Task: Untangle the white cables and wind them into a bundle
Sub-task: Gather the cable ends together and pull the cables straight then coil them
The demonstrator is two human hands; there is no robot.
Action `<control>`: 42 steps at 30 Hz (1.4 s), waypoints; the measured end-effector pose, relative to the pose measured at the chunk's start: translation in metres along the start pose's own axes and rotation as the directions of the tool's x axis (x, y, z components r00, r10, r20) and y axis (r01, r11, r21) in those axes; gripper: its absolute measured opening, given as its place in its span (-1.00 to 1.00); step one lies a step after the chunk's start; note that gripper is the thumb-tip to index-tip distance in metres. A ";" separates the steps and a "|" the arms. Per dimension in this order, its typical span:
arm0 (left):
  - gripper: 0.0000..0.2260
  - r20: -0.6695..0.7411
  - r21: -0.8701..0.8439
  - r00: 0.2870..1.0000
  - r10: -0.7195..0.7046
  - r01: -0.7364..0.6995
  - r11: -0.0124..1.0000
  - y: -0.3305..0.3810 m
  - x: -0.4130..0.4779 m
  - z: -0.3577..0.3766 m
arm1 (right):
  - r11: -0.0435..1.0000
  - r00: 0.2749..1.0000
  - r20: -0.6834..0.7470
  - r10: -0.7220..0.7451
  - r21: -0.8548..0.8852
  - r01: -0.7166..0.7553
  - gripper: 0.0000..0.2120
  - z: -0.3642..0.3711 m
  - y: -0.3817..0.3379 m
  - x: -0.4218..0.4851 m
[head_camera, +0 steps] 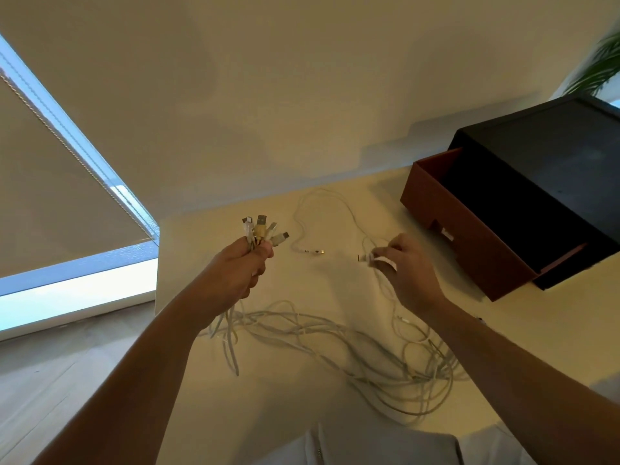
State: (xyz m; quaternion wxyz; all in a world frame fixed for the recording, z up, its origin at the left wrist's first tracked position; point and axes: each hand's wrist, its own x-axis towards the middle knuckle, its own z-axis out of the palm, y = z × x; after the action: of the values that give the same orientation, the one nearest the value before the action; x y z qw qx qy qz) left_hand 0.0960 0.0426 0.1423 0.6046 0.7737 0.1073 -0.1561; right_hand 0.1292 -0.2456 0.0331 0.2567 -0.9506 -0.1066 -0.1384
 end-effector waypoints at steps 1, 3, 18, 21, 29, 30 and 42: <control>-0.80 -0.001 -0.028 1.000 0.005 -0.005 1.000 0.001 -0.001 0.001 | 0.998 0.998 -0.056 0.000 0.064 0.004 -0.79 -0.006 -0.012 0.005; -0.81 -0.001 -0.076 1.000 0.025 -0.025 0.997 0.003 -0.003 0.003 | 0.969 0.994 -0.100 0.032 0.248 -0.006 -0.80 -0.019 -0.041 0.014; -0.80 -0.040 -0.394 0.987 0.156 -0.159 0.905 0.006 -0.025 0.038 | 0.464 0.960 0.236 0.152 0.840 -0.280 -0.92 -0.047 -0.182 0.007; -0.66 -0.016 -0.338 0.977 0.215 -0.207 0.918 0.003 -0.027 0.042 | 0.502 0.971 0.188 0.146 0.832 -0.237 -0.90 -0.044 -0.189 0.005; -0.72 -0.010 -0.331 0.968 0.252 -0.241 0.912 0.004 -0.037 0.051 | 0.592 0.962 0.162 0.219 0.762 -0.263 -0.94 -0.041 -0.189 0.000; -0.73 -0.017 -0.342 0.969 0.248 -0.239 0.909 0.003 -0.038 0.051 | 0.595 0.958 0.169 0.230 0.755 -0.276 -0.89 -0.041 -0.188 -0.001; -0.66 -0.250 -0.383 0.946 0.206 -0.292 0.877 0.005 -0.030 0.042 | 0.862 0.966 0.256 0.034 0.483 -0.158 -0.78 -0.036 -0.172 -0.016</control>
State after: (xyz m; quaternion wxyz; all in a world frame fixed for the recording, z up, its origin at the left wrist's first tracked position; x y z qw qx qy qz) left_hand 0.0649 0.0009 0.1490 0.7559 0.6468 0.0975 0.0289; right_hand 0.0598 -0.1208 0.1366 0.4854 -0.8656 -0.1212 0.0223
